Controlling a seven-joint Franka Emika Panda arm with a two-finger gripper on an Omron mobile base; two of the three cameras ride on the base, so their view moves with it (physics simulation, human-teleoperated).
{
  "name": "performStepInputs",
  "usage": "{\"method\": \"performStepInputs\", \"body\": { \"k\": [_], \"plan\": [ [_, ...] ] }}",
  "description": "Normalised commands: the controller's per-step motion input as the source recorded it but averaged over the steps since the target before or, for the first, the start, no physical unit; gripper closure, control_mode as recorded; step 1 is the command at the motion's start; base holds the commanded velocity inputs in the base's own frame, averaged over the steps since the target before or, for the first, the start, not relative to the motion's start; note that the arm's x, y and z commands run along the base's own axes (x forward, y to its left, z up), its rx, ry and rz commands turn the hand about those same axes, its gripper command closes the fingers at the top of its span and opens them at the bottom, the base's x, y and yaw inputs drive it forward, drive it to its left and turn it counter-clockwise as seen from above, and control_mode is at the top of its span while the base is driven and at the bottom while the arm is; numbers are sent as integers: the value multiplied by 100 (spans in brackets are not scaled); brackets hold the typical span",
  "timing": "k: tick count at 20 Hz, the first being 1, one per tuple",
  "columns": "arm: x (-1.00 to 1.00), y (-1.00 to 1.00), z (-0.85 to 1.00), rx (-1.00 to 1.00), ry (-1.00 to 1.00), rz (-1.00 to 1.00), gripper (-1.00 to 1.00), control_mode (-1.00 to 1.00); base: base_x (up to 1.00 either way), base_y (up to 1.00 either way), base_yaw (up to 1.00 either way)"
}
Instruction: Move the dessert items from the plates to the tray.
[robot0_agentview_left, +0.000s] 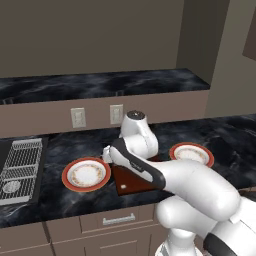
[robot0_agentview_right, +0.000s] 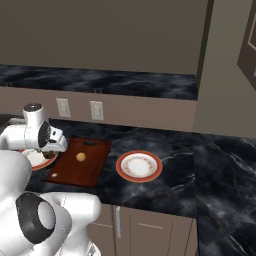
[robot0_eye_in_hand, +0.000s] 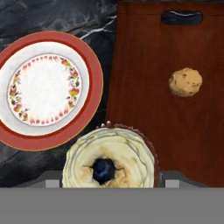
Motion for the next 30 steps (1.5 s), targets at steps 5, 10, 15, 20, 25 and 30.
{"method": "performStepInputs", "body": {
  "k": [5, 10, 15, 20, 25, 30],
  "plan": [
    [6, -55, -3, 0, 3, -6, 100, -100, 0, 0, 0],
    [0, -45, -12, 0, 2, -9, 100, -100, 0, 0, 0],
    [13, -40, -21, 0, 5, -10, 100, -100, 0, 0, 0],
    [7, -24, -43, 0, 8, -10, 100, -100, 0, 0, 0],
    [0, -22, -37, 0, 5, -8, 100, -100, 0, 0, 0],
    [0, -9, -32, 0, 1, -4, 100, -100, 0, 0, 0]
  ]
}}
